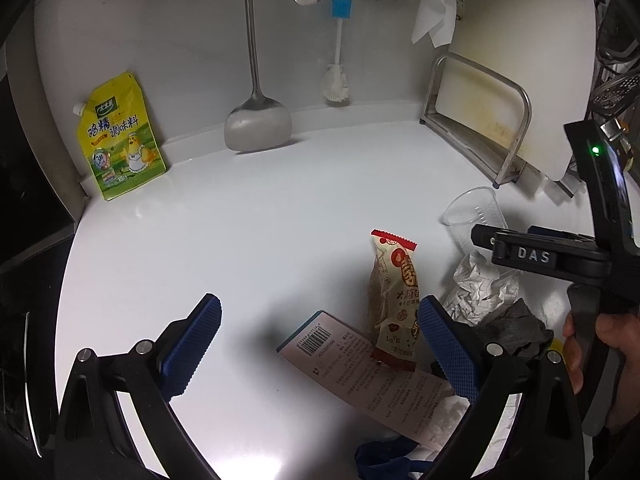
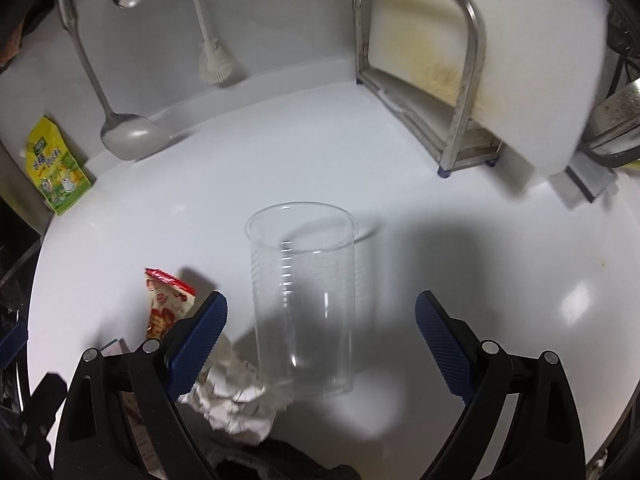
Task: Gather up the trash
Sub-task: 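Grasp the clear plastic cup with the right tool while the left tool grasps the snack bar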
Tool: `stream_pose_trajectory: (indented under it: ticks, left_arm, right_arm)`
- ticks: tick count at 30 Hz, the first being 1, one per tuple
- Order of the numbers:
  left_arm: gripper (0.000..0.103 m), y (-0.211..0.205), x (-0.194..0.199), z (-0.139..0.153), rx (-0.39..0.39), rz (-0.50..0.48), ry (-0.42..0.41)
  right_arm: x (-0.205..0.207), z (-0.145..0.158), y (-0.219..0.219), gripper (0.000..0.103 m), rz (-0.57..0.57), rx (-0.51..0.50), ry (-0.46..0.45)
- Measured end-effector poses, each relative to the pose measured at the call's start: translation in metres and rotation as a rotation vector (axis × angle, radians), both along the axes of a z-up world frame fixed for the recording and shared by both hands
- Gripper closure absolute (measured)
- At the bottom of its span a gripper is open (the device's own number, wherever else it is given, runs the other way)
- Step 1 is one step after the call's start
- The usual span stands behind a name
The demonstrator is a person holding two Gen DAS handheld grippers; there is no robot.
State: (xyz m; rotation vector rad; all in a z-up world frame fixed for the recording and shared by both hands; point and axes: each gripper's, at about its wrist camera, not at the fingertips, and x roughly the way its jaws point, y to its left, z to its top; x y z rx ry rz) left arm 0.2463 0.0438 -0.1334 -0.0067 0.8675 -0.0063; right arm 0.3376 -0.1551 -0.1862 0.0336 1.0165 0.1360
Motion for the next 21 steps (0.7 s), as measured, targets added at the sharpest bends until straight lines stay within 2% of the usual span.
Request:
stream_pose_trajectory:
  ticks: [9,10,11,12,14,21]
  left_arm:
    - [0.006,-0.002,0.007,-0.004,-0.012,-0.013,0.013]
    - [0.006,-0.003,0.007,-0.005,-0.015,-0.015,0.015]
    - [0.006,-0.004,0.009,-0.006,-0.019,-0.018,0.017]
    - [0.006,-0.005,0.010,-0.007,-0.020,-0.020,0.019]
    - [0.006,-0.007,0.010,-0.009,-0.020,-0.027,0.023]
    - [0.006,-0.017,0.017,-0.018,-0.022,-0.049,0.047]
  right_arm:
    - [0.018,-0.015,0.001,0.015,0.023,0.017,0.071]
    - [0.018,-0.015,0.001,0.025,0.030,0.016,0.073]
    - [0.018,-0.015,0.002,0.040,0.036,0.018,0.080]
    - [0.019,-0.016,0.002,0.046,0.039,0.020,0.088]
    - [0.018,-0.015,-0.002,0.050,0.043,0.042,0.090]
    - [0.003,0.001,-0.024,0.052,-0.002,0.085,0.028]
